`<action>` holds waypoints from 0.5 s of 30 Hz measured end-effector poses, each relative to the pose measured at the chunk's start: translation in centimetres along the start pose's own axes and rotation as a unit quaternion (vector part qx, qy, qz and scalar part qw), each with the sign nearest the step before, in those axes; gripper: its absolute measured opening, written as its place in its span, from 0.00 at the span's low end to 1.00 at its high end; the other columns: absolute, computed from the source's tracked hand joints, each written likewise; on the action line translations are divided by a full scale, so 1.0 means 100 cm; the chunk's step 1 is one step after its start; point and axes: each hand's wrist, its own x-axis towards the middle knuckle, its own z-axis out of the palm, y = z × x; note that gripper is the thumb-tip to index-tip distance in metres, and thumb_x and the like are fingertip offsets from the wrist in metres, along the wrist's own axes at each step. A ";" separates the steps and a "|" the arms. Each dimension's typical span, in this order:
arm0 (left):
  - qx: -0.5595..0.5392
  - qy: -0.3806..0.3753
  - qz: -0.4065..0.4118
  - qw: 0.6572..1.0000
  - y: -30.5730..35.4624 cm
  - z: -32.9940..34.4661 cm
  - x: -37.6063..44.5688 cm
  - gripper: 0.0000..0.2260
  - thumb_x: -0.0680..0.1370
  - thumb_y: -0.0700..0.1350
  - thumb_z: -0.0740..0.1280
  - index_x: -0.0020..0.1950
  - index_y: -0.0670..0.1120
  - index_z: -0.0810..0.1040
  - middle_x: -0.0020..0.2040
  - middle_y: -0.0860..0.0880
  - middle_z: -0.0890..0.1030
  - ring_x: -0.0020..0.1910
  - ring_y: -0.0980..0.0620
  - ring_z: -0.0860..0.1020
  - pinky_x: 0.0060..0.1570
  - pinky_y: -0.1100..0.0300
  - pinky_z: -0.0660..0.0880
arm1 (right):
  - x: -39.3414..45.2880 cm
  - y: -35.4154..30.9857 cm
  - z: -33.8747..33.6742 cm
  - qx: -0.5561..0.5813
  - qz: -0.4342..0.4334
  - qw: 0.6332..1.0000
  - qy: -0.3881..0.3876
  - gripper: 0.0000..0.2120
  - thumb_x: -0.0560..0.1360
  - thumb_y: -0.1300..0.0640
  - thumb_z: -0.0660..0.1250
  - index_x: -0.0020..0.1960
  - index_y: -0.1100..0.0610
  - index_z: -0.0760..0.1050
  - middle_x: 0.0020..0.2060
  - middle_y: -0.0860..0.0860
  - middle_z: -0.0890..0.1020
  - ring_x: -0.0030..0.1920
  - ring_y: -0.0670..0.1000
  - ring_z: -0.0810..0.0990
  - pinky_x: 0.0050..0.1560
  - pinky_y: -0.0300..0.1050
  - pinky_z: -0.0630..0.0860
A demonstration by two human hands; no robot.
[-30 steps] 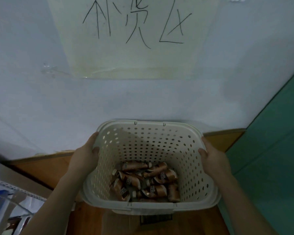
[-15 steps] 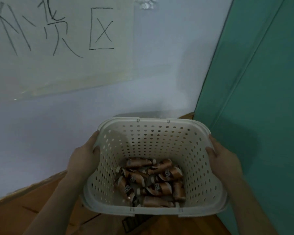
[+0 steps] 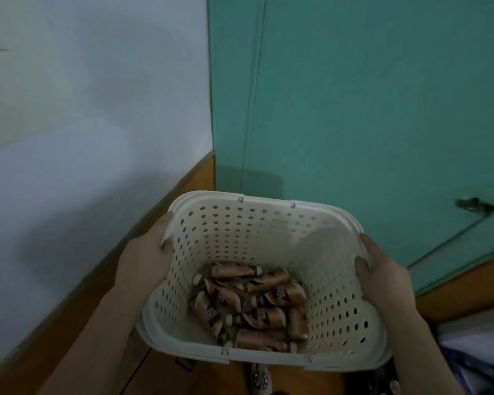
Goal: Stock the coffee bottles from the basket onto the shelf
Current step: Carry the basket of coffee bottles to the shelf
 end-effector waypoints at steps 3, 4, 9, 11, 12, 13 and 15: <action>0.005 -0.039 0.040 0.998 0.021 0.022 -0.007 0.26 0.88 0.53 0.60 0.86 0.62 0.58 0.50 0.48 0.86 0.36 0.55 0.78 0.37 0.55 0.77 | -0.043 0.037 -0.015 0.015 0.063 0.997 0.029 0.27 0.85 0.53 0.65 0.84 0.44 0.67 0.36 0.54 0.84 0.30 0.57 0.83 0.39 0.56 0.85; 0.006 -0.053 0.056 0.997 0.030 0.029 -0.009 0.26 0.88 0.53 0.61 0.86 0.62 0.59 0.50 0.49 0.86 0.37 0.53 0.80 0.37 0.54 0.77 | -0.059 0.051 -0.019 0.018 0.084 0.996 0.038 0.27 0.85 0.52 0.65 0.84 0.43 0.67 0.37 0.53 0.84 0.29 0.55 0.83 0.38 0.56 0.86; 0.003 -0.127 0.134 0.983 0.082 0.060 -0.023 0.26 0.88 0.52 0.62 0.86 0.61 0.61 0.58 0.42 0.87 0.40 0.45 0.80 0.42 0.50 0.79 | -0.132 0.119 -0.026 0.024 0.185 0.979 0.077 0.27 0.85 0.49 0.64 0.80 0.33 0.62 0.47 0.54 0.88 0.38 0.58 0.86 0.43 0.61 0.87; 0.002 -0.150 0.164 0.975 0.106 0.074 -0.034 0.26 0.87 0.52 0.62 0.85 0.61 0.61 0.52 0.42 0.88 0.35 0.47 0.80 0.41 0.46 0.83 | -0.160 0.144 -0.035 0.020 0.227 0.969 0.095 0.28 0.84 0.48 0.64 0.81 0.32 0.60 0.46 0.52 0.87 0.39 0.57 0.86 0.43 0.62 0.87; 0.008 -0.162 0.178 0.971 0.117 0.081 -0.040 0.26 0.87 0.52 0.62 0.85 0.62 0.61 0.48 0.43 0.87 0.33 0.47 0.81 0.38 0.45 0.83 | -0.174 0.153 -0.040 0.019 0.243 0.964 0.109 0.28 0.85 0.48 0.65 0.81 0.33 0.61 0.44 0.51 0.86 0.38 0.55 0.86 0.41 0.61 0.87; 0.011 -0.172 0.191 0.966 0.130 0.087 -0.046 0.25 0.87 0.52 0.62 0.84 0.63 0.61 0.45 0.44 0.87 0.31 0.47 0.82 0.36 0.45 0.84 | -0.189 0.162 -0.045 0.023 0.255 0.959 0.122 0.29 0.85 0.49 0.65 0.82 0.34 0.61 0.43 0.50 0.85 0.37 0.54 0.85 0.40 0.60 0.87; 0.018 -0.184 0.222 0.957 0.156 0.101 -0.061 0.25 0.88 0.52 0.62 0.84 0.64 0.61 0.38 0.45 0.85 0.28 0.47 0.81 0.29 0.49 0.81 | -0.219 0.179 -0.056 0.037 0.283 0.948 0.138 0.28 0.85 0.51 0.66 0.82 0.36 0.63 0.41 0.48 0.83 0.34 0.51 0.85 0.37 0.58 0.87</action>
